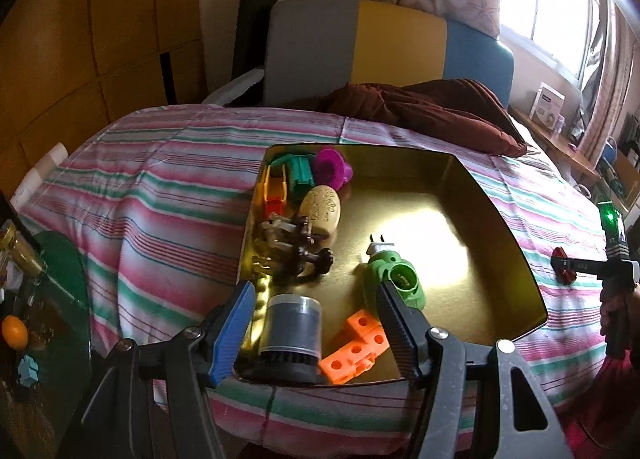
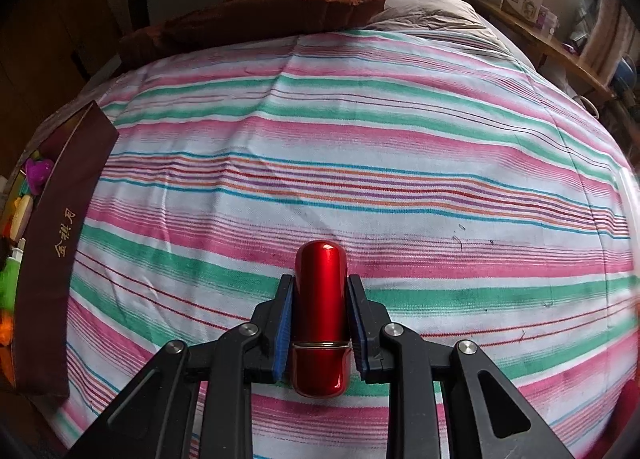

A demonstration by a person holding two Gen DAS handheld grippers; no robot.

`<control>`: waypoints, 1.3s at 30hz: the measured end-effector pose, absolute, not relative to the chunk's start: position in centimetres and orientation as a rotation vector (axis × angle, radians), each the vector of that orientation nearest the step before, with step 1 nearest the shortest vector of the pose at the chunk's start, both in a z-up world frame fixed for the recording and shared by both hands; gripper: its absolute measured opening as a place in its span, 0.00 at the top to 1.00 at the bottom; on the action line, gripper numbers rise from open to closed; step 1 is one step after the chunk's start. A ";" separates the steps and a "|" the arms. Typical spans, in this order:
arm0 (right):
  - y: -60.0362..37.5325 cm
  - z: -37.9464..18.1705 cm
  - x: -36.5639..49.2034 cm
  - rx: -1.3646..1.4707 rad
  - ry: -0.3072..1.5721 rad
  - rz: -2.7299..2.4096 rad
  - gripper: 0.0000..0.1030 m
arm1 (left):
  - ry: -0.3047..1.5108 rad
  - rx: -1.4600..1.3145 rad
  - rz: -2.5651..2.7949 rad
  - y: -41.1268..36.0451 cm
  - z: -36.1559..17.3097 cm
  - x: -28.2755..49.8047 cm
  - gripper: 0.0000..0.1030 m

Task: Organize rigid objects
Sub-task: 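Move the left tool back from the tray beside the grey canister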

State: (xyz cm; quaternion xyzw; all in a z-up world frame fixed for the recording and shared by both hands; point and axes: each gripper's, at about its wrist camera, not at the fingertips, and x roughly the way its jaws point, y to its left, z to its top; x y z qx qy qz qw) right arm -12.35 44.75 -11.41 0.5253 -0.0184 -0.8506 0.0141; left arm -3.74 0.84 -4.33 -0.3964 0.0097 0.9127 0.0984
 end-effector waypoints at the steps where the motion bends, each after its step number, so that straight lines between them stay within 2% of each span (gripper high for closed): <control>1: 44.5 -11.3 -12.4 1.656 -0.053 -2.643 0.75 | 0.027 -1.170 2.705 0.7 -4.3 -3.7 0.38; 10: 42.3 -10.9 -11.0 1.738 -0.125 -2.586 0.75 | -0.006 -1.172 2.733 -1.1 -4.6 -3.2 0.38; 18: 38.9 -10.8 -8.4 1.737 -0.073 -2.520 0.75 | -0.034 -1.176 2.742 -2.2 -4.9 -2.8 0.43; 23: 37.8 -10.7 -7.2 1.724 -0.072 -2.519 0.75 | -0.028 -1.162 2.741 -2.1 -4.8 -2.7 0.53; 25: 37.7 -10.7 -6.8 1.713 -0.067 -2.529 0.75 | -0.027 -1.152 2.742 -2.1 -4.7 -2.5 0.63; 26: 37.5 -10.7 -6.5 1.708 -0.058 -2.531 0.75 | -0.023 -1.146 2.743 -2.0 -4.6 -2.5 0.64; 39: 37.1 -8.5 -4.4 1.579 -0.209 -2.584 0.76 | 0.018 -1.192 2.724 -1.2 -5.3 -2.2 0.66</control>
